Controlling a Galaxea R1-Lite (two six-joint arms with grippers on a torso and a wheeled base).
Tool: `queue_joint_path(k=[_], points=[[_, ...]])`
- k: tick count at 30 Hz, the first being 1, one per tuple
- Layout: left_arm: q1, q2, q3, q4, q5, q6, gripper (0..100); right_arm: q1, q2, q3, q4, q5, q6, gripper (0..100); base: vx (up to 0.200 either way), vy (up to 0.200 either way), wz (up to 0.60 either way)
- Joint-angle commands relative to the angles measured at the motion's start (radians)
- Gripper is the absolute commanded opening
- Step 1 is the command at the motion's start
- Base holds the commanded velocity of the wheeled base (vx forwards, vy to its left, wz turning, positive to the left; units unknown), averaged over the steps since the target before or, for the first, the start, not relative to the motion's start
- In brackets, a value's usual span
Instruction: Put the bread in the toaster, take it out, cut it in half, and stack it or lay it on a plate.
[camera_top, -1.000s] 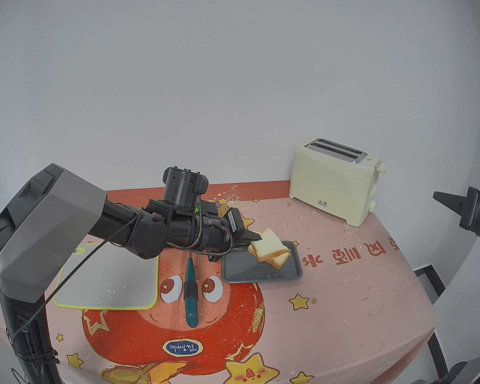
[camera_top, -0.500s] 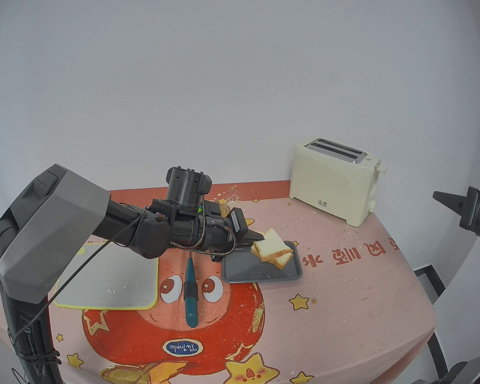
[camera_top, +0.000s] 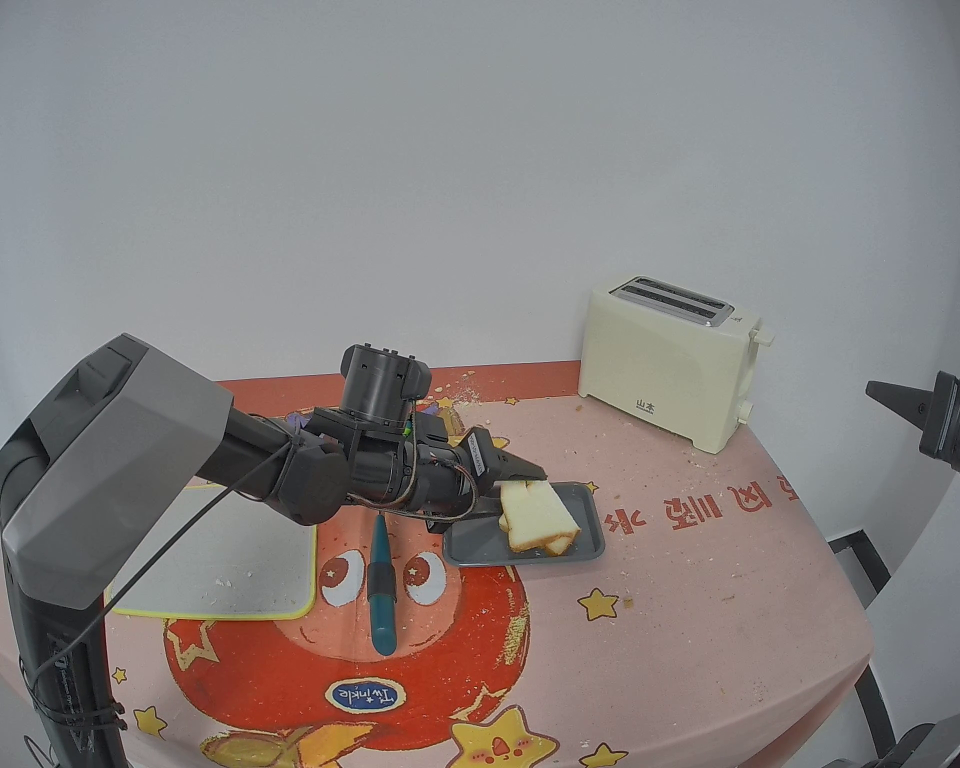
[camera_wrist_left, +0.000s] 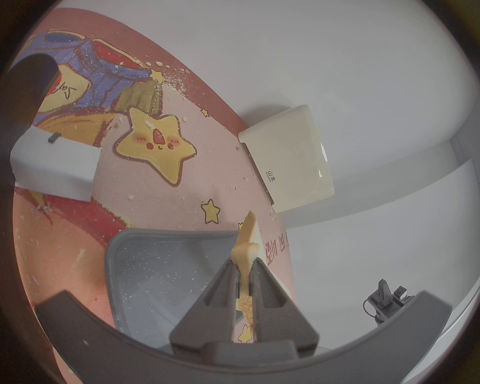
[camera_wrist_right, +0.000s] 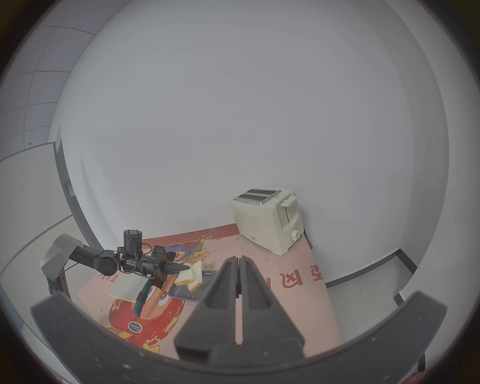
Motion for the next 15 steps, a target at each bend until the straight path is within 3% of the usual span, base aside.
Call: queue_joint_path(k=[1, 8, 15], points=[[0.001, -0.002, 0.001, -0.003, 0.015, 0.0, 100, 0.001, 0.002, 0.0, 0.0, 0.0, 0.0, 0, 0.0, 0.0, 0.0], [-0.03, -0.009, 0.0, 0.0, 0.145, 0.002, 100, 0.004, 0.002, 0.001, 0.001, 0.002, 0.0, 0, 0.0, 0.0, 0.0], [-0.03, -0.055, 0.009, 0.003, 0.158, -0.003, 100, 0.002, 0.002, 0.0, 0.001, 0.002, 0.0, 0, 0.0, 0.0, 0.0]])
